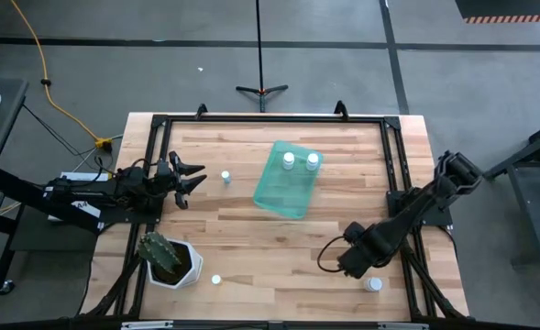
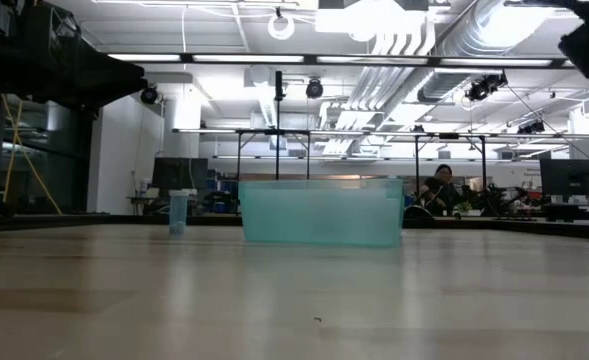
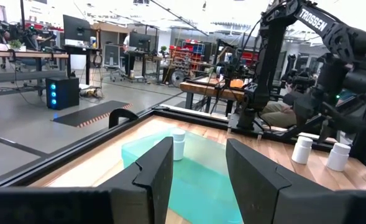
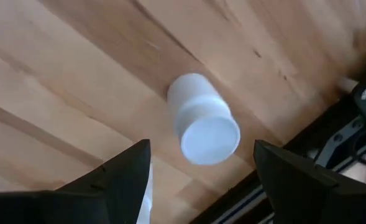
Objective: Pick and place pill bottles into a basket
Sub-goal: Put the top white pill bottle into the blue bin
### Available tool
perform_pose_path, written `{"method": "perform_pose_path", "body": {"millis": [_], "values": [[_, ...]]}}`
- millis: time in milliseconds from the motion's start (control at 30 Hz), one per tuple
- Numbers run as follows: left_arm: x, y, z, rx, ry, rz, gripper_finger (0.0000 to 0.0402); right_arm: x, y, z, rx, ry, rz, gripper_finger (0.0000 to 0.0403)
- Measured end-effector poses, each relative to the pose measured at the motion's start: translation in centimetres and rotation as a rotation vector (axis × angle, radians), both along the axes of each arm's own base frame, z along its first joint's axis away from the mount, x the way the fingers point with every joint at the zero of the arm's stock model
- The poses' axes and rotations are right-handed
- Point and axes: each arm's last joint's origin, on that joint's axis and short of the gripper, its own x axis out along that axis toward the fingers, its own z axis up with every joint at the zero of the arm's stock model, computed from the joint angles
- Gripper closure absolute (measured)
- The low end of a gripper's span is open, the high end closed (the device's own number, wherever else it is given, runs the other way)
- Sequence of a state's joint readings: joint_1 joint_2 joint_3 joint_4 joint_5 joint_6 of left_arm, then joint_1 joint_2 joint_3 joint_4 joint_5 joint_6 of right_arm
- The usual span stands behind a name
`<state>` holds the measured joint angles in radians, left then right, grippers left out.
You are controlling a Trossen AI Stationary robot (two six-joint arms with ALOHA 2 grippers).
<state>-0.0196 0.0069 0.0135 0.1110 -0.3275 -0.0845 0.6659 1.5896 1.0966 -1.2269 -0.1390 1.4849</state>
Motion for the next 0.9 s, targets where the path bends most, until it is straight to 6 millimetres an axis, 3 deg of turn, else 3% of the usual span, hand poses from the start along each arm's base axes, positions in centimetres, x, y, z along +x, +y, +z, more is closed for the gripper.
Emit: {"method": "perform_pose_path", "body": {"millis": [333,900], "values": [[0.0,0.0,0.0,-0.007,-0.005,-0.001,0.0218,0.5,0.2,-1.3,-0.076,0.014,0.013,0.0128],[0.0,0.0,0.1,-0.007,-0.013,-0.001,0.0218,0.7,0.4,-1.4,-0.078,-0.020,-0.001,0.0128]]}}
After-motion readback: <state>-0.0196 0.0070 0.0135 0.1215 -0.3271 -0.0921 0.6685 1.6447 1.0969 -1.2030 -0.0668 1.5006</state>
